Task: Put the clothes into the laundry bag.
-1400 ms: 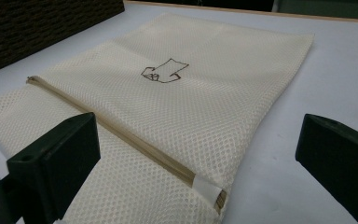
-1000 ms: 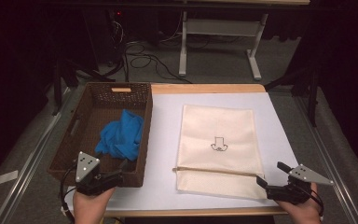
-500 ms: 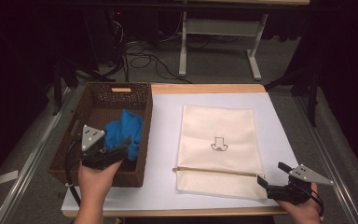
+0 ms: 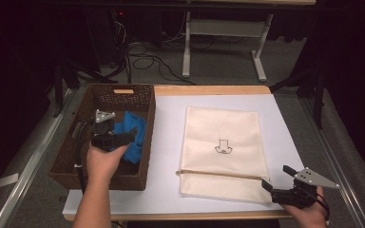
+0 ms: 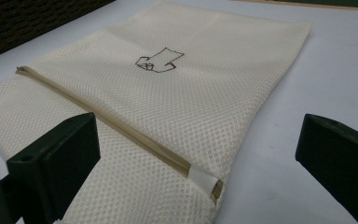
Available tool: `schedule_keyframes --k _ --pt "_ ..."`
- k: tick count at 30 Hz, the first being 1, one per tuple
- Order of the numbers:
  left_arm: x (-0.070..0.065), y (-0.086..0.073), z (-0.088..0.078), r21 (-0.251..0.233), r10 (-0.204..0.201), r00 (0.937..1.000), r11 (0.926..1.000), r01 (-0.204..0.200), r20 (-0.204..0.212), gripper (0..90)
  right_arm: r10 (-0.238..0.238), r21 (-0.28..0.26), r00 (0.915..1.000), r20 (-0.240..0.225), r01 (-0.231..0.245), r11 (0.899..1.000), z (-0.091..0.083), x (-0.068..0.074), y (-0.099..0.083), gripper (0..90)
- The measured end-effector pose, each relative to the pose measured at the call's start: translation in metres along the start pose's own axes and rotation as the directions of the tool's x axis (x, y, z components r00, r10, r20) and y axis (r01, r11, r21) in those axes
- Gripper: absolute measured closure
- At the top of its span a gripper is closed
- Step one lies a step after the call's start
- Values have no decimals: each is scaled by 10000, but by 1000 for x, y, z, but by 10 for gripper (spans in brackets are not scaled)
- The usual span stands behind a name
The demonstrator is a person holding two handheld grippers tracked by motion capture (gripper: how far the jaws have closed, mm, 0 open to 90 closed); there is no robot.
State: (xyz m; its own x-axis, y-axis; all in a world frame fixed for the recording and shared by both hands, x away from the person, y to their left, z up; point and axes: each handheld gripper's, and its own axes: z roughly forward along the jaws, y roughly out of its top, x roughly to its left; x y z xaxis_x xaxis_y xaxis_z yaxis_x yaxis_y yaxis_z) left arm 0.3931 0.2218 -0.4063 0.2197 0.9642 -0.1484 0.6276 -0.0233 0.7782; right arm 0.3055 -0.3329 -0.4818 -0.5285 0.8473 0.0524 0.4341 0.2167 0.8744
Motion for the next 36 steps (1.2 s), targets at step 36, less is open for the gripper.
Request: schedule_keyframes --k 36 --pt "24 -26 94 6367 -691 9923 7618 1191 -1029 173 106 168 9999 -54 -105 9998 0 -1 -3 4"
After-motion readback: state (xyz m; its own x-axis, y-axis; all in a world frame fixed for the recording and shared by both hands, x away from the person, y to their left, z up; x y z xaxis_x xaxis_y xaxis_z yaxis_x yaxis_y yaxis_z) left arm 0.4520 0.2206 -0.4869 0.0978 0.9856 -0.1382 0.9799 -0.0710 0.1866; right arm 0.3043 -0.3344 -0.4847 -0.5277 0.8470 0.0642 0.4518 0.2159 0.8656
